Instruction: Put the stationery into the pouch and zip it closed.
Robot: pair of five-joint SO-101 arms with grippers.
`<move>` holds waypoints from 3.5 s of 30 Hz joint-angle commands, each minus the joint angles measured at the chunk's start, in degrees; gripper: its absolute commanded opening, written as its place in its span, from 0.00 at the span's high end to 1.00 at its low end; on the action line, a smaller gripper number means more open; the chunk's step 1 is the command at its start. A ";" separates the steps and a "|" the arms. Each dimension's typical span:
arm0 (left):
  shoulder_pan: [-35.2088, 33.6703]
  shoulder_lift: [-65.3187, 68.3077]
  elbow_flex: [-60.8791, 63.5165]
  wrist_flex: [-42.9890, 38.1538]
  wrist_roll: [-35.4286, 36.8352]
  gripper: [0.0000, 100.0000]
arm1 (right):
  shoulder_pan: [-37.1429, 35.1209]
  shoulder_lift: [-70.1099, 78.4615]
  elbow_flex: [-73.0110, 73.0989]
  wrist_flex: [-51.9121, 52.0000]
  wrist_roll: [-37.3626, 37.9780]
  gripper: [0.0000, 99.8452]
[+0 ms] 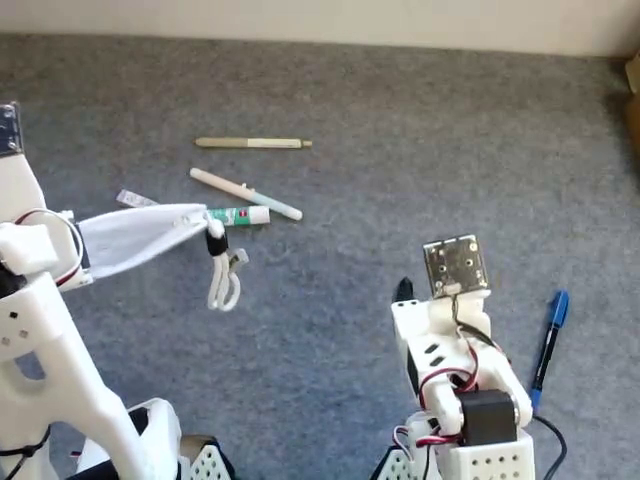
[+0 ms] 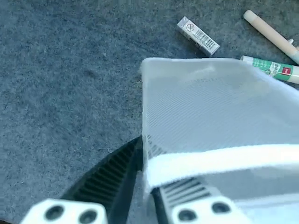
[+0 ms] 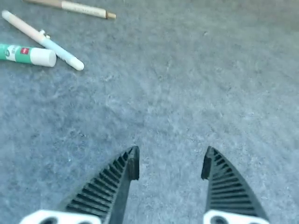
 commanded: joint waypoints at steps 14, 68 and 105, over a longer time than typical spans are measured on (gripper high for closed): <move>0.92 -0.13 -0.22 0.35 0.44 0.99 | 0.75 1.54 -4.00 -1.01 0.70 0.79; 0.75 -0.04 5.41 -0.09 0.35 0.99 | 42.24 85.85 -48.48 -6.20 4.84 0.79; 0.75 -0.04 5.49 -0.18 0.35 0.99 | 46.11 106.59 -65.19 2.24 12.48 0.87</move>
